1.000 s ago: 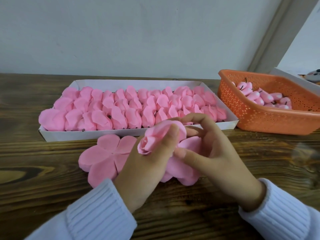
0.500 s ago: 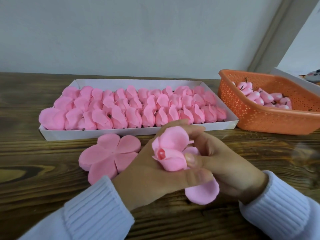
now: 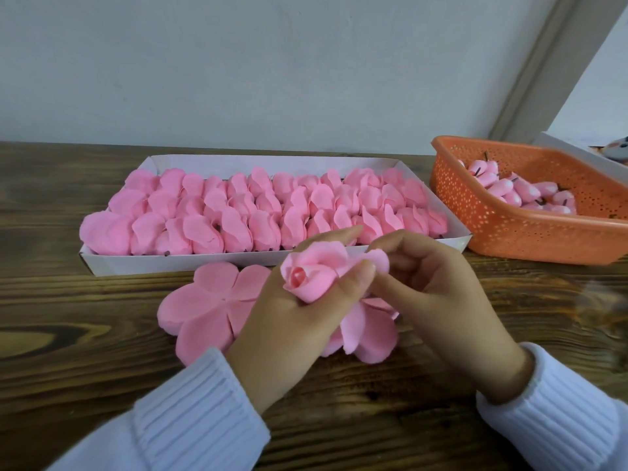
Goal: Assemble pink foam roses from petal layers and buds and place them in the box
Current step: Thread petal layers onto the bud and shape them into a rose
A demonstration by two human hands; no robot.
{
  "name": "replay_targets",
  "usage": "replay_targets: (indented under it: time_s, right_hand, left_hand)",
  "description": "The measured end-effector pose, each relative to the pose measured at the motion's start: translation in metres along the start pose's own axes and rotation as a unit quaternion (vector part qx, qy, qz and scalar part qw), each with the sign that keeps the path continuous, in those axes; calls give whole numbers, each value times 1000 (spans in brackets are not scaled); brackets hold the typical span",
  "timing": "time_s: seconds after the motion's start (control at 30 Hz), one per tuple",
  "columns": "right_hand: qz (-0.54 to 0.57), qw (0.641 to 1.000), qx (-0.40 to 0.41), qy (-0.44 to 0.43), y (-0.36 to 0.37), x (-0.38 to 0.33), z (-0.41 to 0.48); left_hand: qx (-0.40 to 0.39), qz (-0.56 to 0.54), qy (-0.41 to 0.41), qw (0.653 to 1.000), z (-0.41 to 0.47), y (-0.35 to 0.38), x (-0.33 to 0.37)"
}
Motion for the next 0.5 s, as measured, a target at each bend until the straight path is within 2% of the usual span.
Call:
replay_targets:
  time_s: [0.1, 0.2, 0.4, 0.5]
  right_hand:
    - [-109, 988, 15, -111, 1, -20, -4]
    - [-148, 973, 24, -176, 2, -34, -10]
    - [-165, 961, 71, -210, -3, -45, -17]
    - [-158, 961, 94, -204, -8, -43, -18]
  left_hand:
    - [-19, -12, 11, 1000, 2, 2, -1]
    - [-34, -10, 16, 999, 2, 5, -1]
    - [-101, 18, 42, 994, -6, 22, 15]
    - [-97, 56, 33, 993, -7, 22, 12]
Point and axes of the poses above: each hand's wrist, its own z-axis towards the middle knuckle, its own y-axis out of the palm, x = y × z, the point moved 10 cm from there along z, towards the middle knuckle, and after that the axes turned 8 degrees about z, right-handed, at the moved point
